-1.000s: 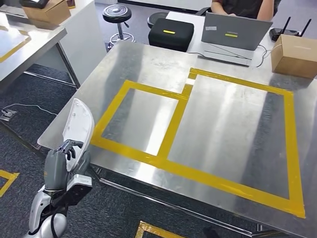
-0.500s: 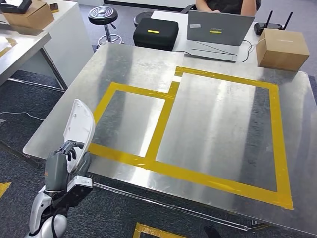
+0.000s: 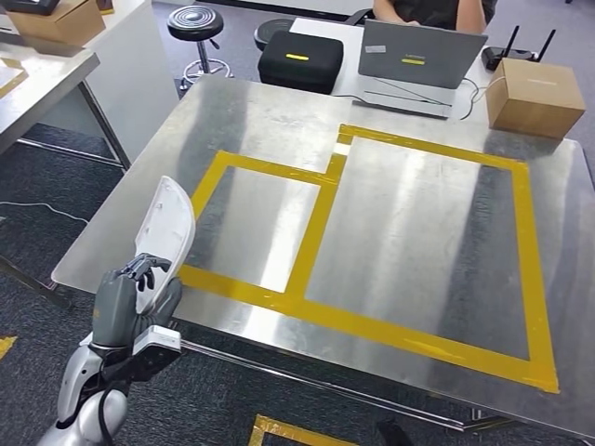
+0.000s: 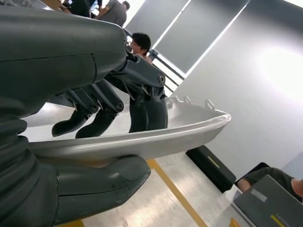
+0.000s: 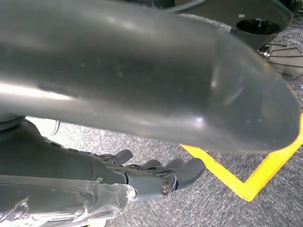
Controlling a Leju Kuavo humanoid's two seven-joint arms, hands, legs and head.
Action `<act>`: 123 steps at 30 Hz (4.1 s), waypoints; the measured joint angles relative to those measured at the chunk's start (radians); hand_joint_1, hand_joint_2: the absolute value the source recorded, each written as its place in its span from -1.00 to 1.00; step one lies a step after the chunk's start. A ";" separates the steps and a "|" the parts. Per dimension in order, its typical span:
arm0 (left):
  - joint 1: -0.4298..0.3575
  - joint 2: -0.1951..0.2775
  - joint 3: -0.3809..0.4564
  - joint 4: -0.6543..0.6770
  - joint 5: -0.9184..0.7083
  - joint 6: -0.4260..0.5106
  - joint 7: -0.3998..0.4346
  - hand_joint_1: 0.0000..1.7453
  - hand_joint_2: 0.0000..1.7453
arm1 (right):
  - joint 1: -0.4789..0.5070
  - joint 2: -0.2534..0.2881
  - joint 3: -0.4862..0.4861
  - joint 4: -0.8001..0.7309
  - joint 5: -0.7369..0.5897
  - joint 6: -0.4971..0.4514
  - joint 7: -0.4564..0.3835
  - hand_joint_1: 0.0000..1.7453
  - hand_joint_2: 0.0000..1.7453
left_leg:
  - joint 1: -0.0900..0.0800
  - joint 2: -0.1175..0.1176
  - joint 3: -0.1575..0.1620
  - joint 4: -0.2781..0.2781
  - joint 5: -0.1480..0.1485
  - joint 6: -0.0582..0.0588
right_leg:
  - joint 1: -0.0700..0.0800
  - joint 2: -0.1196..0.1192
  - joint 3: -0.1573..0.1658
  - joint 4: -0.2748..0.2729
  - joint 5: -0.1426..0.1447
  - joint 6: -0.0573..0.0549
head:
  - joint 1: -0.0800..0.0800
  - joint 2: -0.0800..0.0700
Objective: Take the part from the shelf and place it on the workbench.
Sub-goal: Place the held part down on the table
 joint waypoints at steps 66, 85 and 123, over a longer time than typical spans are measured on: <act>-0.427 -0.208 0.083 0.501 -0.038 -0.012 0.154 1.00 1.00 | 0.038 -0.043 -0.009 -0.001 -0.083 0.041 -0.041 -1.00 -1.00 | 0.007 -0.013 0.002 0.010 -0.010 -0.004 | -0.021 0.049 -0.026 0.011 0.015 0.021 | -0.004 0.000; -0.700 -0.251 0.115 0.981 -0.311 0.061 0.357 1.00 1.00 | 0.010 -0.043 0.023 -0.001 -0.040 0.064 -0.012 -1.00 -1.00 | 0.008 -0.013 0.001 0.010 -0.007 -0.005 | -0.020 0.049 -0.028 0.013 0.017 0.020 | -0.004 0.000; -0.675 -0.276 0.138 1.018 -0.244 0.073 0.196 -1.00 -1.00 | 0.012 -0.043 0.046 -0.001 -0.062 0.044 -0.017 -1.00 -1.00 | 0.008 -0.013 0.000 0.010 -0.007 -0.005 | -0.020 0.049 -0.029 0.013 0.017 0.020 | -0.004 0.000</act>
